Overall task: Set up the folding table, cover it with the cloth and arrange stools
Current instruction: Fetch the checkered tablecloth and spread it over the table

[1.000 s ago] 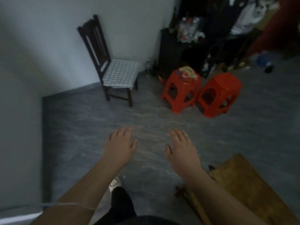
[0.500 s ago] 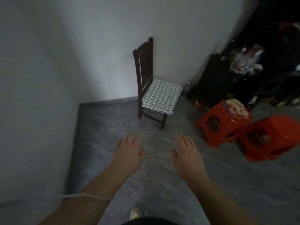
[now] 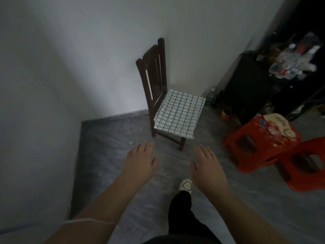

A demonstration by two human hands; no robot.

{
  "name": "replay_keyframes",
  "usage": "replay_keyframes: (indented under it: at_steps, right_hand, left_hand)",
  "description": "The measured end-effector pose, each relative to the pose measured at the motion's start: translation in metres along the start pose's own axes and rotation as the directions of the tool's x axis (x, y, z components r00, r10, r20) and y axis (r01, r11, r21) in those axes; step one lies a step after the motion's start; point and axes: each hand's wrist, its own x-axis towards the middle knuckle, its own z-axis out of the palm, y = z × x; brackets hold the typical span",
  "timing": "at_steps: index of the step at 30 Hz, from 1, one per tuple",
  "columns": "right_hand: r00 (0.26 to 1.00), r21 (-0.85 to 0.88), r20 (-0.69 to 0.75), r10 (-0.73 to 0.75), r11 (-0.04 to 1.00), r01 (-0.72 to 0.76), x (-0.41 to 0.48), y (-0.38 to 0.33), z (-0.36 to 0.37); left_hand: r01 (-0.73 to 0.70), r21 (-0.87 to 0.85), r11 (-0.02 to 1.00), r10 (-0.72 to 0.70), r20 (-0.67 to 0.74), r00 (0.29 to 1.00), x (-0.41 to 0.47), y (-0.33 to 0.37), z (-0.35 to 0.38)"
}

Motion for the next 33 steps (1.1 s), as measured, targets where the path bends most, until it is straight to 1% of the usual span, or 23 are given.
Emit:
replay_keyframes:
  at_steps: [3,6,10,14,17,18,20,23,25,26,28,29,31,33]
  right_hand:
    - [0.999,0.021,0.047,0.002,1.0,-0.003,0.076,0.027,-0.003]
    - [0.993,0.028,0.115,0.04,0.999,-0.044,0.151,0.058,-0.006]
    - [0.98,0.017,0.177,0.096,0.995,-0.1,0.238,0.098,0.004]
    - [0.94,0.013,0.259,0.221,0.973,-0.232,0.309,0.135,0.044]
    - [0.92,0.042,0.266,0.289,0.95,-0.311,0.355,0.155,0.084]
    - [0.911,0.076,0.273,0.309,0.937,-0.341,0.371,0.162,0.101]
    - [0.875,0.203,0.307,0.374,0.873,-0.444,0.4,0.176,0.141]
    - [0.793,0.379,0.375,0.48,0.702,-0.603,0.44,0.198,0.203]
    - [0.753,0.462,0.395,0.526,0.595,-0.657,0.464,0.211,0.235]
    - [0.729,0.507,0.411,0.548,0.527,-0.682,0.474,0.215,0.248]
    - [0.651,0.567,0.467,0.598,0.363,-0.74,0.489,0.224,0.27]
    - [0.62,0.585,0.487,0.615,0.297,-0.755,0.494,0.229,0.28]
    - [0.594,0.608,0.513,0.62,0.226,-0.761,0.497,0.234,0.296]
    - [0.588,0.613,0.534,0.607,0.2,-0.764,0.495,0.234,0.302]
  left_hand:
    - [0.005,0.002,1.0,-0.005,0.028,1.0,0.074,0.011,0.01]
    - [0.027,-0.016,0.999,-0.025,0.114,0.993,0.147,0.027,0.026]
    - [-0.009,-0.024,1.0,0.013,0.183,0.983,0.238,0.046,0.055]
    - [0.001,-0.043,0.999,0.01,0.247,0.969,0.312,0.049,0.102]
    - [-0.012,-0.078,0.997,0.036,0.312,0.949,0.362,0.047,0.152]
    - [-0.026,-0.079,0.997,0.05,0.329,0.943,0.378,0.045,0.171]
    - [-0.062,-0.06,0.996,0.08,0.356,0.931,0.408,0.041,0.213]
    - [-0.129,-0.003,0.992,0.119,0.398,0.91,0.447,0.034,0.28]
    - [-0.159,0.045,0.986,0.126,0.421,0.898,0.467,0.028,0.318]
    - [-0.172,0.053,0.984,0.133,0.434,0.891,0.475,0.025,0.333]
    - [-0.205,0.05,0.977,0.161,0.453,0.877,0.484,0.017,0.357]
    - [-0.221,0.05,0.974,0.174,0.461,0.87,0.486,0.013,0.365]
    - [-0.241,0.047,0.969,0.19,0.478,0.857,0.486,0.005,0.375]
    - [-0.24,0.022,0.97,0.199,0.491,0.848,0.485,0.0,0.379]
